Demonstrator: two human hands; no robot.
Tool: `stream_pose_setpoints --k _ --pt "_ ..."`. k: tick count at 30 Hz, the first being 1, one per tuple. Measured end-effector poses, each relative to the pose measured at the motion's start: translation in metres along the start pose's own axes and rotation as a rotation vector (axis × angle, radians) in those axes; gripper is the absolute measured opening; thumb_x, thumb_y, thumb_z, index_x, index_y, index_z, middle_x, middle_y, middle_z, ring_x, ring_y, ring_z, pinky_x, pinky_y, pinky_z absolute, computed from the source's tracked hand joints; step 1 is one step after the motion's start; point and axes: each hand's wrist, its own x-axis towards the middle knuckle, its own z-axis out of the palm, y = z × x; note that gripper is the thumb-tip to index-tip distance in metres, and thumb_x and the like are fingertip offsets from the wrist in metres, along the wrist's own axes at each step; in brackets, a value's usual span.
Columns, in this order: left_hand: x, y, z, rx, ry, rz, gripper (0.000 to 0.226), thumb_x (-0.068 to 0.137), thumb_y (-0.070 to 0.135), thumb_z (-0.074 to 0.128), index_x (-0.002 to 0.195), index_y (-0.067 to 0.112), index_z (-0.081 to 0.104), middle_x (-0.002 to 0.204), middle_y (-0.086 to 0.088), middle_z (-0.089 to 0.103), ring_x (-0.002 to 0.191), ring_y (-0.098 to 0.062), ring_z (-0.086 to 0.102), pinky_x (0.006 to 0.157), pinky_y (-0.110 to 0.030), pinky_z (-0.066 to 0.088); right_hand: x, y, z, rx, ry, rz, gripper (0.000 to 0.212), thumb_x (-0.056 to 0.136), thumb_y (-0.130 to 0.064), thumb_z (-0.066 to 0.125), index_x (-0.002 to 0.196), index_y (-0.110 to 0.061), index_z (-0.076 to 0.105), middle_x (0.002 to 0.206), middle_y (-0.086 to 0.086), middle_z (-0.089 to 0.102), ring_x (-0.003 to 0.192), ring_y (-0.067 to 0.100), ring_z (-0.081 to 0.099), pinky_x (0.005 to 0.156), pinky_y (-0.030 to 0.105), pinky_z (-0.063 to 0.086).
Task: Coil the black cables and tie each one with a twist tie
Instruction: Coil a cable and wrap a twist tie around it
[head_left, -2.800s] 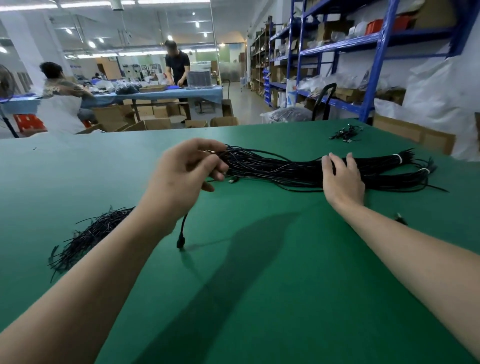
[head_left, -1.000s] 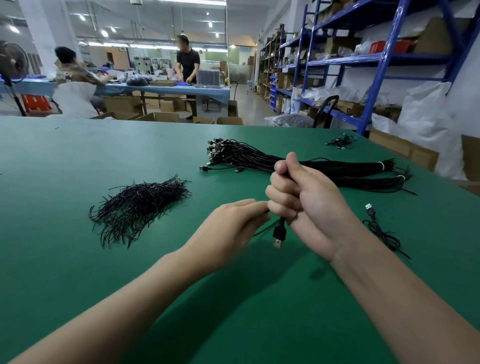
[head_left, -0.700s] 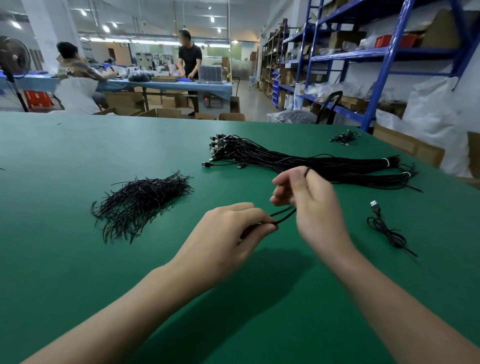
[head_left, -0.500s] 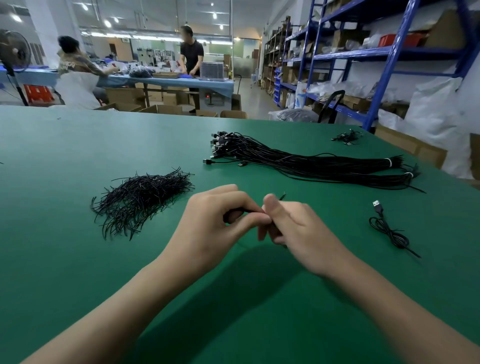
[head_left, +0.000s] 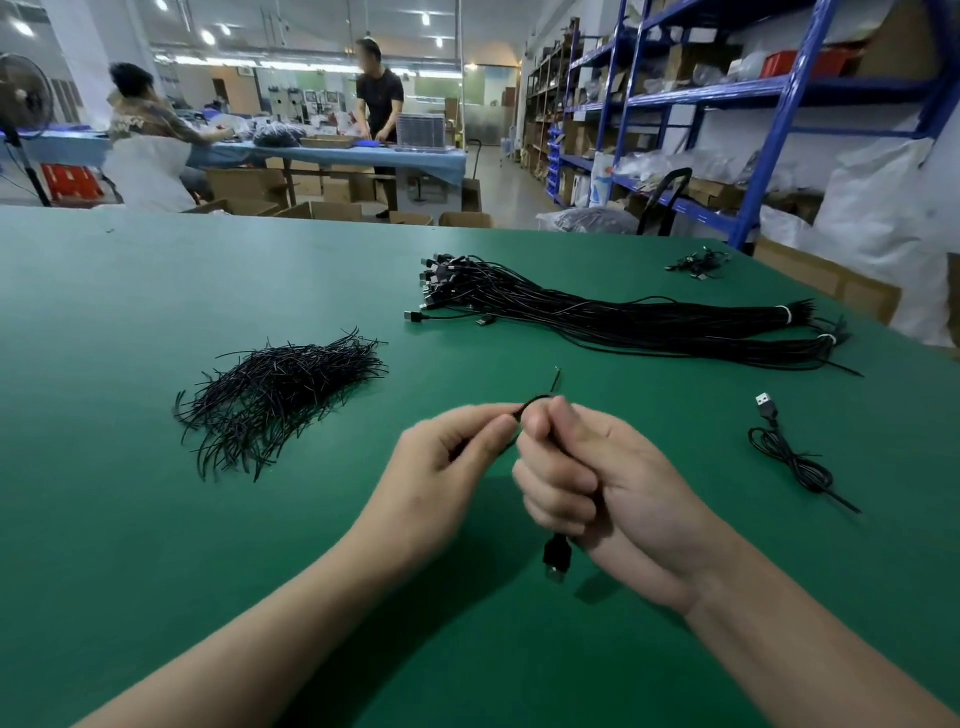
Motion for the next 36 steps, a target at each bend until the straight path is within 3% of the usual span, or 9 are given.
stream_pose_setpoints --k 5,8,12,16,18,22,28,32,36 --pt "-0.013 -0.009 0.013 0.395 -0.177 0.146 0.02 0.104 0.022 0.049 0.09 0.036 0.052 0.075 0.017 0.052 0.072 -0.002 0.049 0.069 -0.027 0.041 0.008 0.009 -0.006 -0.155 0.4 -0.282 0.03 0.1 -0.033 0.042 0.093 -0.007 0.056 0.064 0.002 0.053 0.056 0.016 0.053 0.056 0.023 0.048" --pt "-0.016 -0.011 0.017 0.484 -0.206 0.158 0.02 0.104 0.025 0.052 0.115 0.027 0.069 0.088 0.009 0.064 0.082 -0.016 0.061 0.075 -0.034 0.048 0.007 0.017 -0.013 -0.462 0.514 -0.398 0.033 0.103 -0.031 0.04 0.092 -0.006 0.058 0.074 0.003 0.066 0.07 0.018 0.067 0.067 0.027 0.055" --pt "-0.017 -0.005 0.01 0.587 -0.151 0.284 0.025 0.102 0.037 0.053 0.103 0.021 0.072 0.086 0.009 0.064 0.077 -0.018 0.062 0.07 -0.033 0.051 0.004 0.018 -0.024 -1.043 0.522 -0.432 0.032 0.108 -0.024 0.039 0.089 -0.012 0.061 0.081 -0.001 0.069 0.082 0.015 0.068 0.078 0.029 0.053" --pt "-0.01 0.003 -0.003 0.693 0.009 0.439 0.031 0.099 0.04 0.054 0.09 0.018 0.072 0.075 0.008 0.055 0.064 -0.019 0.052 0.064 -0.033 0.047 -0.001 0.018 -0.028 -1.371 0.353 -0.219 0.035 0.107 -0.039 0.038 0.084 -0.018 0.055 0.072 -0.002 0.058 0.069 0.019 0.055 0.069 0.047 0.047" --pt "-0.007 0.005 -0.01 0.642 0.074 0.46 0.027 0.097 0.04 0.061 0.085 0.016 0.07 0.075 0.012 0.052 0.064 -0.014 0.049 0.063 -0.026 0.043 -0.003 0.017 -0.025 -1.324 0.304 -0.143 0.047 0.105 -0.052 0.033 0.079 -0.02 0.056 0.065 0.004 0.052 0.06 0.022 0.047 0.061 0.048 0.043" --pt "-0.004 0.009 -0.016 0.44 0.153 0.395 0.02 0.088 0.032 0.075 0.08 0.017 0.064 0.07 0.01 0.056 0.063 -0.007 0.051 0.06 -0.016 0.04 -0.002 0.009 -0.016 -0.83 0.158 0.112 0.064 0.096 -0.064 0.029 0.066 -0.019 0.063 0.054 -0.009 0.031 0.051 0.011 0.028 0.049 0.019 0.029" --pt "-0.001 0.01 -0.013 -0.155 0.05 0.12 0.01 0.087 0.027 0.072 0.078 0.026 0.074 0.075 0.01 0.07 0.072 -0.003 0.061 0.07 -0.018 0.048 -0.008 0.003 -0.005 -0.099 -0.215 0.163 0.029 0.101 -0.03 0.046 0.081 -0.015 0.061 0.061 -0.002 0.02 0.051 0.009 0.022 0.048 0.022 0.016" --pt "-0.01 0.0 0.006 -0.053 -0.008 0.029 0.021 0.099 0.027 0.055 0.1 0.024 0.076 0.088 -0.009 0.072 0.083 -0.024 0.062 0.083 -0.043 0.054 -0.002 0.003 -0.002 0.061 -0.081 0.005 0.028 0.104 -0.026 0.041 0.088 -0.013 0.06 0.058 -0.008 0.029 0.048 0.006 0.027 0.049 0.022 0.021" --pt "-0.018 -0.001 0.017 0.297 -0.17 0.116 0.026 0.104 0.022 0.047 0.079 0.015 0.052 0.068 0.006 0.047 0.065 -0.009 0.043 0.065 -0.02 0.037 0.004 -0.002 -0.006 0.076 0.241 -0.17 0.025 0.103 -0.027 0.041 0.094 -0.011 0.057 0.057 -0.005 0.04 0.047 0.008 0.037 0.048 0.019 0.035"
